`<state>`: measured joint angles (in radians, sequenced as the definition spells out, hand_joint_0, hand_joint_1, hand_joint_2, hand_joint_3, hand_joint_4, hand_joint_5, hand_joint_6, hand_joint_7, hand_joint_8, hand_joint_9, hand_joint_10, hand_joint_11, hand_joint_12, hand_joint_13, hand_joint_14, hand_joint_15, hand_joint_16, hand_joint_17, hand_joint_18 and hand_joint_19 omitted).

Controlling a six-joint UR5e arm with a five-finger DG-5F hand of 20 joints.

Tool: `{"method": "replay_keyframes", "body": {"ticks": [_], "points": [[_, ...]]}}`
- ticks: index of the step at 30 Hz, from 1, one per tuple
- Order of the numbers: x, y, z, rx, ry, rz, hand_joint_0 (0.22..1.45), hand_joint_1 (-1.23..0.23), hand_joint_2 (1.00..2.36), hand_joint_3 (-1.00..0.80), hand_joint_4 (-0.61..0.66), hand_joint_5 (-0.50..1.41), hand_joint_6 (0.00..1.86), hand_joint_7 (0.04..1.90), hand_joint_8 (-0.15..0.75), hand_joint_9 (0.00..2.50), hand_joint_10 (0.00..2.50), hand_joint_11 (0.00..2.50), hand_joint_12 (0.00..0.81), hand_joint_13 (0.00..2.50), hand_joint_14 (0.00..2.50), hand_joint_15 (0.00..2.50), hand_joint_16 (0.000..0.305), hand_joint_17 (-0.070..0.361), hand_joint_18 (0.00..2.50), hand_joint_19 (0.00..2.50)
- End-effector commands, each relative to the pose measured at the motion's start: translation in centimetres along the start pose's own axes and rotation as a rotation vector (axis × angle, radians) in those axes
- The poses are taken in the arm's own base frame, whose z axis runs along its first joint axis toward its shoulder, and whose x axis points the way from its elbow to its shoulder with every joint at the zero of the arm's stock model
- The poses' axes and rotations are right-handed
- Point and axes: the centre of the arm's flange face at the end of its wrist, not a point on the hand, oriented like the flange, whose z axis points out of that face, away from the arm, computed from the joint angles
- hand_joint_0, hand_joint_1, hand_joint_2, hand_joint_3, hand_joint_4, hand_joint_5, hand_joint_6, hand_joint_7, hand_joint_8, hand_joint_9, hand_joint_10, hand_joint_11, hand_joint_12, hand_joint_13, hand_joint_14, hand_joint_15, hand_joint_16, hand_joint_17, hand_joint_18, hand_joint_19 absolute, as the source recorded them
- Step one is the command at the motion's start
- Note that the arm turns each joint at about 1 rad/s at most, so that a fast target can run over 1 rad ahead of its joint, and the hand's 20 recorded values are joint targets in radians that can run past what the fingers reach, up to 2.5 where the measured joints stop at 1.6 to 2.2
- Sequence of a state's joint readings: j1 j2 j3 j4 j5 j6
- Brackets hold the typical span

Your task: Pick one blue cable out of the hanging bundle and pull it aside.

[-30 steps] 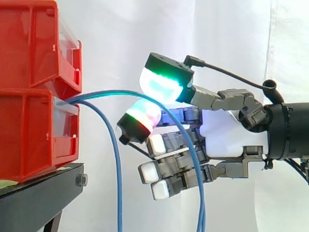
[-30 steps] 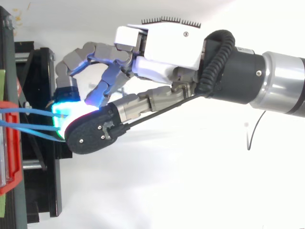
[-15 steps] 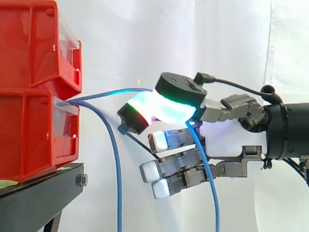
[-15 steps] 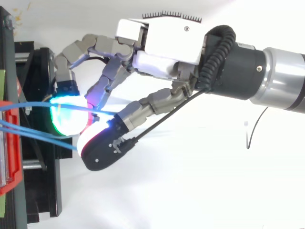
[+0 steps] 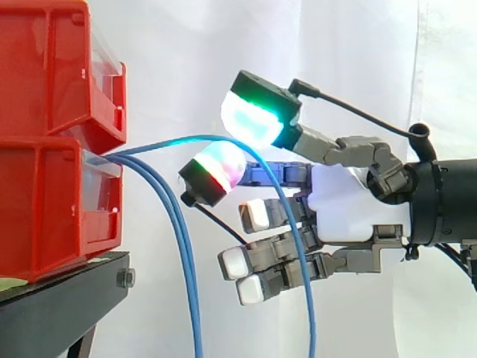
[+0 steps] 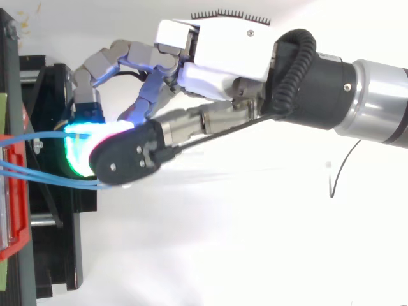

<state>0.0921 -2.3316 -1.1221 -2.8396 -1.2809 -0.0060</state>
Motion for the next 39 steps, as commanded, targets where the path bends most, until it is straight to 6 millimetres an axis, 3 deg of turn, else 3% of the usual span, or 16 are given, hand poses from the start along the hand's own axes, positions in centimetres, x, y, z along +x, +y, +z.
{"method": "replay_keyframes", "body": {"ticks": [1,6,8,10,13,24,39], "points": [[-0.01,-0.04,-0.01,0.001,0.000,0.000,0.45,-0.43,1.00,-0.50,-0.14,-0.09,0.85,0.96,0.230,1.30,0.02,0.44,0.350,0.98,0.02,0.60,0.046,0.104,0.74,0.58],[-0.13,-0.04,0.00,0.001,-0.002,0.000,0.55,-0.38,1.00,-0.50,-0.10,-0.09,0.82,0.95,0.226,1.30,0.02,0.47,0.330,0.96,0.02,0.63,0.041,0.092,0.68,0.64],[-0.12,0.03,0.03,-0.001,-0.002,0.000,0.57,-0.46,1.00,-0.46,-0.06,-0.08,0.81,0.99,0.234,1.29,0.02,0.49,0.333,0.96,0.02,0.63,0.041,0.091,0.68,0.65],[-0.13,-0.04,0.00,0.001,-0.002,0.000,0.57,-0.60,1.01,-0.28,-0.01,-0.08,0.81,1.01,0.273,1.26,0.02,0.50,0.364,0.98,0.02,0.62,0.046,0.104,0.73,0.62],[-0.12,0.02,0.01,0.001,-0.002,0.000,0.57,-0.68,1.01,-0.21,0.01,-0.09,0.83,0.99,0.295,1.21,0.02,0.49,0.377,0.97,0.02,0.62,0.051,0.114,0.76,0.60],[-0.36,-0.04,0.02,0.001,-0.005,0.001,0.59,-0.80,1.02,-0.10,0.04,-0.13,0.90,1.06,0.297,1.14,0.02,0.57,0.352,0.91,0.02,0.63,0.046,0.103,0.70,0.60],[-0.59,0.03,0.06,-0.001,-0.008,0.005,0.67,-0.86,1.02,-0.21,-0.01,-0.14,0.92,1.10,0.271,1.12,0.02,0.60,0.328,0.90,0.02,0.63,0.041,0.091,0.69,0.60]]}}
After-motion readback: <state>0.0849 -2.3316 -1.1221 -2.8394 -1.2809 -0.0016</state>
